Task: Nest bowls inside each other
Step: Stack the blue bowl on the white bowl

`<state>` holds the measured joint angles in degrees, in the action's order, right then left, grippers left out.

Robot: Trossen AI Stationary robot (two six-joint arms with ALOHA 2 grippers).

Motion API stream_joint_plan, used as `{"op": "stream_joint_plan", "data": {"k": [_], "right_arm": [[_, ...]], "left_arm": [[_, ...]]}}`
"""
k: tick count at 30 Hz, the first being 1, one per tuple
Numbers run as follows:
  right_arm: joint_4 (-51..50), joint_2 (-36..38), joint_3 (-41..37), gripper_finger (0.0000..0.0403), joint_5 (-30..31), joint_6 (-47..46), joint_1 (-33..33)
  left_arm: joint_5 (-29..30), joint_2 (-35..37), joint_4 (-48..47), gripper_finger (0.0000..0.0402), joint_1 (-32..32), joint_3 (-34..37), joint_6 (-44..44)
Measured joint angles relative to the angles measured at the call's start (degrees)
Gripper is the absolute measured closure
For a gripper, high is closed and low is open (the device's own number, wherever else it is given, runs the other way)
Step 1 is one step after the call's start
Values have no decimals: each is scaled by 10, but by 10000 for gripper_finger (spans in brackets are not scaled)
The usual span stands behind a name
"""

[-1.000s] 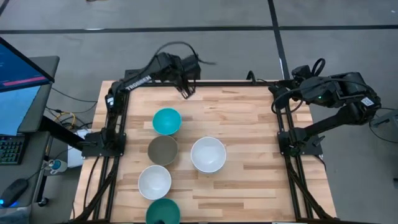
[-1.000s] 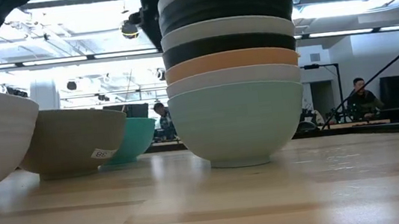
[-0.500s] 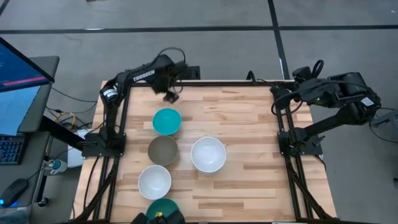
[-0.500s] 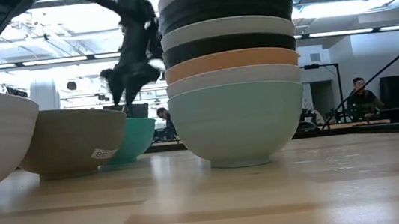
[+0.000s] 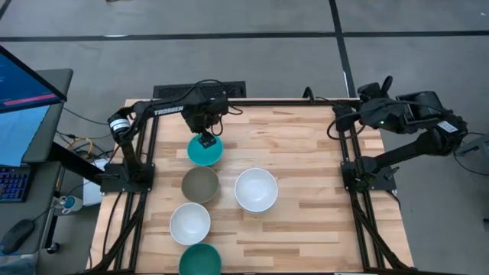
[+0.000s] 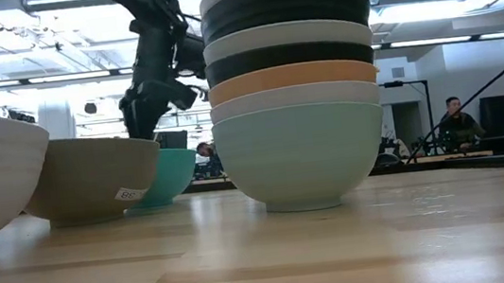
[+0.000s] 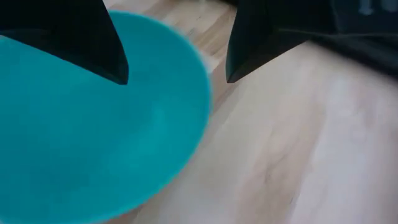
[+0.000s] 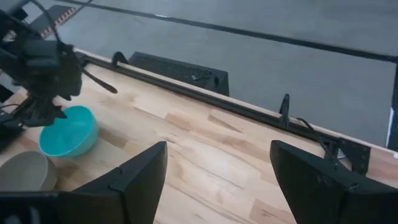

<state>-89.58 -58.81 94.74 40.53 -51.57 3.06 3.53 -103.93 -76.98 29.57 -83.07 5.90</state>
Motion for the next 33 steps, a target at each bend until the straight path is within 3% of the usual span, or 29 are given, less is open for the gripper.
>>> {"op": "stream_joint_plan", "data": {"k": [8, 23, 33], "right_arm": [[2, -5, -3, 97, -6, -10, -2], [34, -5, -3, 97, -15, -25, 13], [52, -5, -3, 97, -15, -25, 13]], "left_arm": [[-22, 9, 48, 140, 10, 3, -29], [-53, 7, 126, 142, 54, 116, -49], [-48, 7, 135, 186, 53, 130, -48]]}}
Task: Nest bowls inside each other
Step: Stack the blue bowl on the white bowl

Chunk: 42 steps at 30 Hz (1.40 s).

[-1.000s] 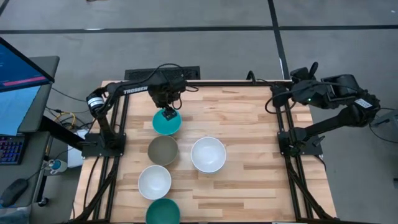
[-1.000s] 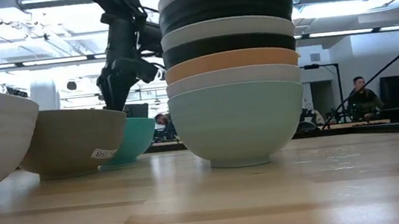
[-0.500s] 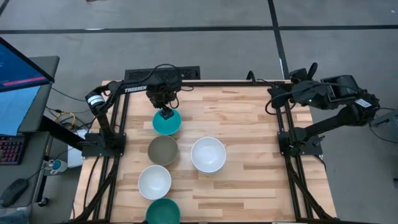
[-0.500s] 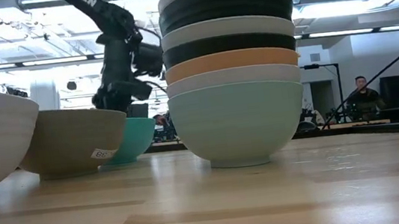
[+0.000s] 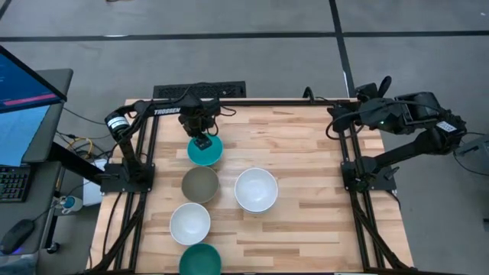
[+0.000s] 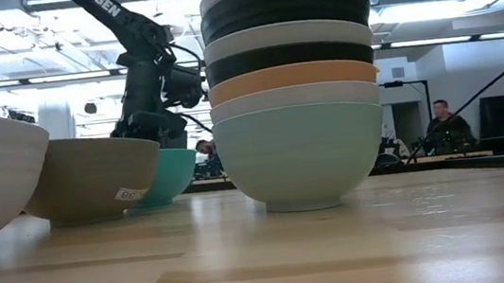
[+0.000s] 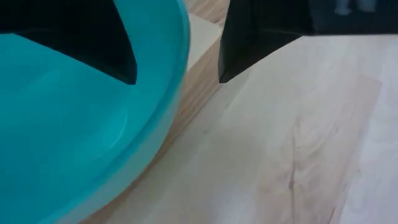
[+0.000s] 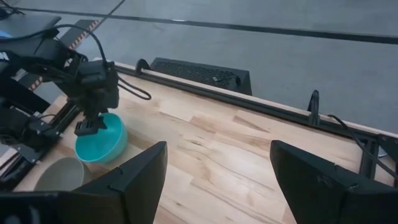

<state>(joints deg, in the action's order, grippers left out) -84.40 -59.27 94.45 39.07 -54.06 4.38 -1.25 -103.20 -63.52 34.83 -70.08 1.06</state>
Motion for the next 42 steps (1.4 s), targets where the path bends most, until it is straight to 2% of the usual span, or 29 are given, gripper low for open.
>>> {"op": "stream_joint_plan", "data": {"k": [3, 9, 11, 16, 20, 24, 28, 33, 36, 38, 42], "right_arm": [[0, 0, 0, 97, 0, 0, 0], [0, 0, 0, 97, 0, 0, 0], [0, 0, 0, 97, 0, 0, 0], [0, 0, 0, 97, 0, 0, 0], [0, 0, 0, 97, 0, 0, 0], [0, 0, 0, 97, 0, 3, 0], [-7, 0, 0, 97, 0, 5, 0], [-9, 0, 0, 97, 0, 5, 0], [-8, 0, -10, 97, 3, 6, 0], [-8, 0, -24, 97, 8, 6, 0], [-7, 0, -53, 97, 13, 5, 0]], "left_arm": [[0, 0, -1, 230, -1, 0, -8], [5, 0, -2, 364, -1, -1, 2], [1, 0, -4, 389, -1, -4, 16], [9, 1, -14, 392, -2, -22, 28], [41, 2, -65, 398, 4, -75, 10], [41, 2, -138, 400, 16, -169, 5], [-35, 2, -232, 400, 13, -310, 47], [-81, 3, -264, 401, -59, -509, 102], [-87, 2, -265, 401, -124, -594, 144], [-70, 2, -263, 401, -171, -619, 170], [-31, -2, -240, 401, -255, -620, 217]]}}
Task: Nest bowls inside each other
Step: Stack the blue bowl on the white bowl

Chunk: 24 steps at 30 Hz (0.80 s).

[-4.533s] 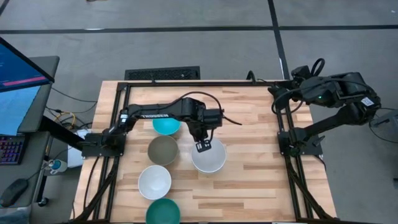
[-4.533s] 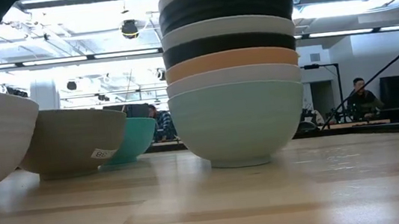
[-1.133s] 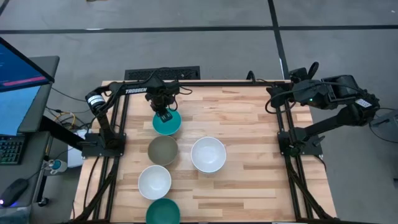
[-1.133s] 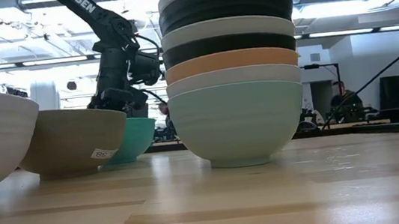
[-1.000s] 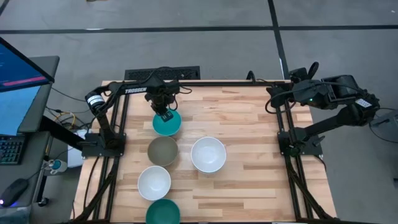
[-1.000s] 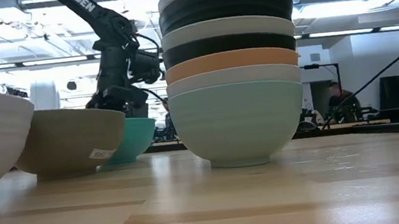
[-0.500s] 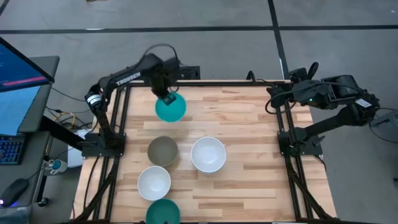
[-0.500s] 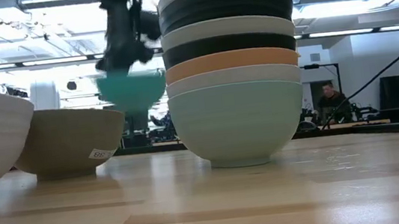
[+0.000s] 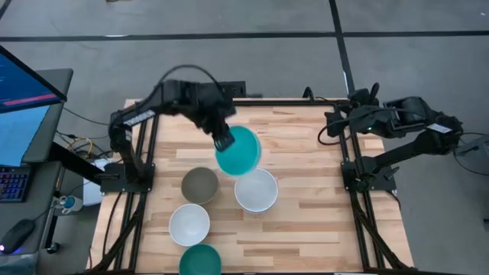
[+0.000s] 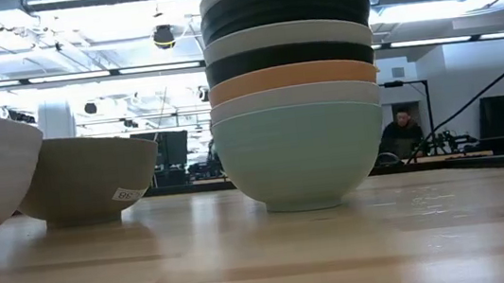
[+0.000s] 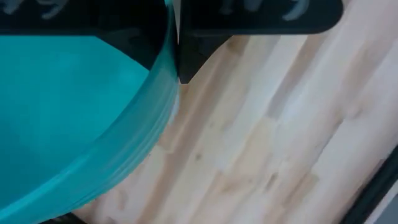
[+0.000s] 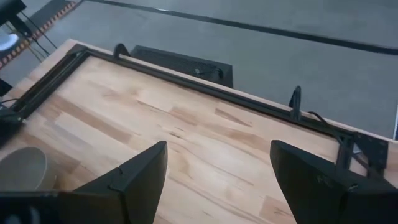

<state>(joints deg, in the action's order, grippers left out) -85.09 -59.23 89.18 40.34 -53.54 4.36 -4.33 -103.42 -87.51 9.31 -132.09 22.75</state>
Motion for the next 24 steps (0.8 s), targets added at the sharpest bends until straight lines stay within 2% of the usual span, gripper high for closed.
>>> {"op": "stream_joint_plan", "data": {"k": [6, 13, 18, 24], "right_arm": [[19, 0, -15, 97, -14, 0, 0], [33, 17, -14, 97, -30, -1, 11], [33, 40, -15, 97, -29, -19, 33], [33, 58, -15, 97, -29, -34, 54]], "left_arm": [[20, -49, 70, 401, -79, -1, 17], [32, -146, 11, 401, -79, 0, 37], [-20, -170, 15, 401, -80, 0, 40], [-49, -170, 9, 401, -80, 0, 67]]}}
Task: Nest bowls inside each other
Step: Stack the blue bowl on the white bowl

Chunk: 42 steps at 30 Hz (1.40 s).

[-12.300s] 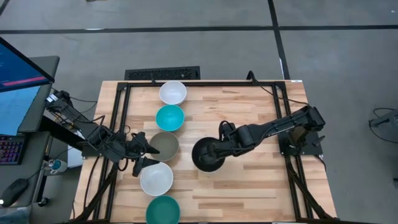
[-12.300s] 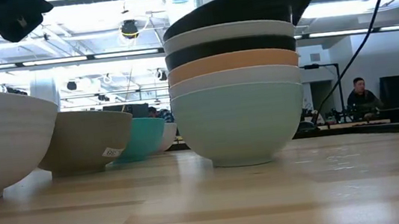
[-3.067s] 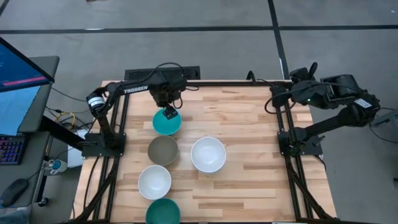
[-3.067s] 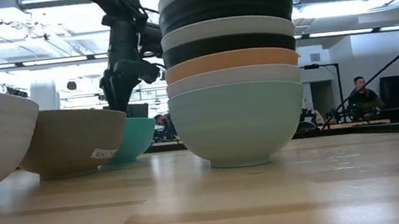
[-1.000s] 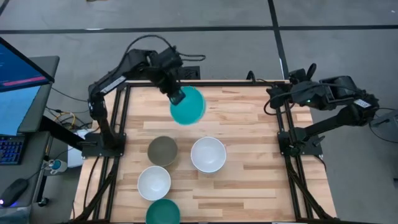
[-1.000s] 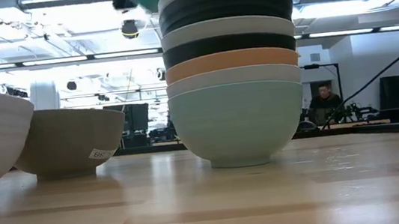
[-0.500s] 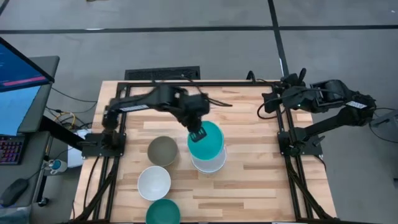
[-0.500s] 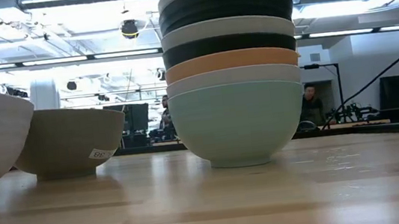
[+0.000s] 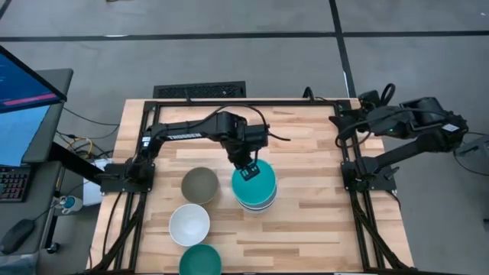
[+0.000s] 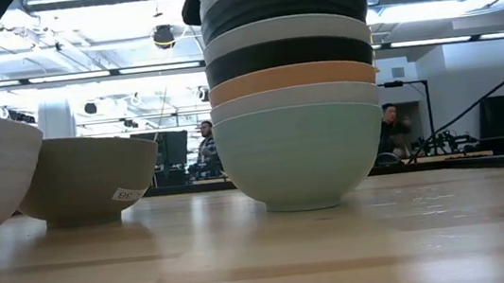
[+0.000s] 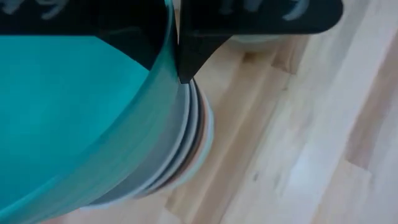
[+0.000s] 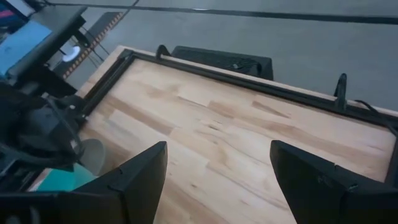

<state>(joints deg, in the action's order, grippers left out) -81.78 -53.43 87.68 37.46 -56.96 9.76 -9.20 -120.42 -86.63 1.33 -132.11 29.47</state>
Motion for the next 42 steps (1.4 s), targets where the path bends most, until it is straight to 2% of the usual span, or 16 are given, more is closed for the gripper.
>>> {"op": "stream_joint_plan", "data": {"k": [6, 11, 18, 21, 30, 33, 37, 42], "right_arm": [[0, -3, 0, 97, 1, 0, 4], [0, -13, 0, 97, 1, 3, 4], [0, -28, 0, 97, -1, 3, 4], [0, -30, 0, 97, -9, 4, 4], [0, -33, 0, 97, -18, 4, 4], [0, -33, 0, 97, -18, 4, 4], [-2, -33, 0, 97, -18, 5, 4], [-7, -33, 0, 97, -17, 11, 4]], "left_arm": [[-29, -5, -13, 401, -14, 0, 16], [-32, -6, -11, 401, -26, 0, 27], [51, -6, -6, 396, -28, 0, 21], [67, -6, 6, 371, -33, 0, 18], [70, -6, 11, 251, -40, 0, 29], [79, -6, 11, 231, -40, 0, 28], [83, -6, 11, 243, -39, 0, 28], [90, -6, 11, 304, -39, 0, 32]]}}
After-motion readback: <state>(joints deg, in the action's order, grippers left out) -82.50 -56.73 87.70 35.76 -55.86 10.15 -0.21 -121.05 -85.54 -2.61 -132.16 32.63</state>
